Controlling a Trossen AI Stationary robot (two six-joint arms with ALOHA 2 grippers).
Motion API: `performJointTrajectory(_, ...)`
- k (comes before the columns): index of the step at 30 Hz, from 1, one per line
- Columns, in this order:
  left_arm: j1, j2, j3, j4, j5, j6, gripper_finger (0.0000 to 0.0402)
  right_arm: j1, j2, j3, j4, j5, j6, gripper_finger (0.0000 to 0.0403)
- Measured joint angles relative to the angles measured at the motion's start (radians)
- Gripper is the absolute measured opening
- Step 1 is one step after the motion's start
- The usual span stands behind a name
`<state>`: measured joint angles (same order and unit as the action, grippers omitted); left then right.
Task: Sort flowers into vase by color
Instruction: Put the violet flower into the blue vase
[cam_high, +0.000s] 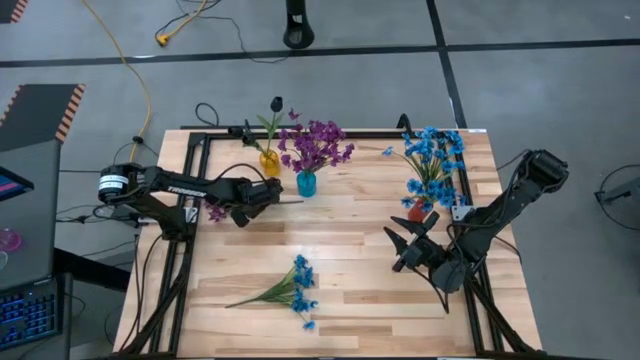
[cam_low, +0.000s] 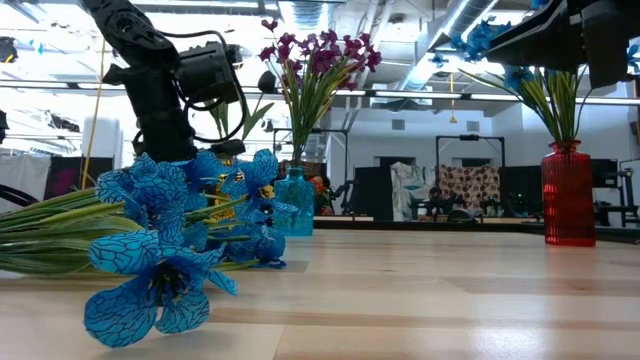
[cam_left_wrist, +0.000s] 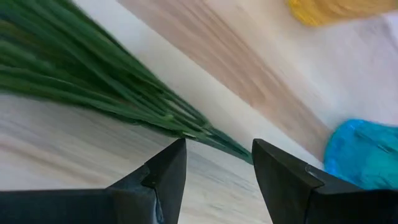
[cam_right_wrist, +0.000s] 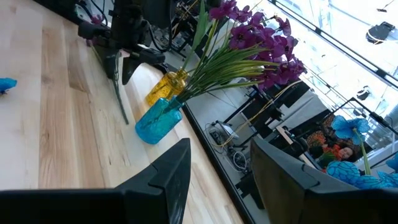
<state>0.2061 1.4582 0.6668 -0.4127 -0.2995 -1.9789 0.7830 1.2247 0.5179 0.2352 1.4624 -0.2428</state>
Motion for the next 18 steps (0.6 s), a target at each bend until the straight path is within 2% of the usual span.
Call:
performJointTrajectory(9,0.029,0.000,-0.001,-0.071,-0.052,-0.050,0.0171,0.000,0.000,0.000,0.000,0.000,0.000,0.0191)
performJointTrajectory(18,0.075,0.000,-0.002,-0.120,-0.051,-0.050,0.0171,0.000,0.000,0.000,0.000,0.000,0.000,0.0191)
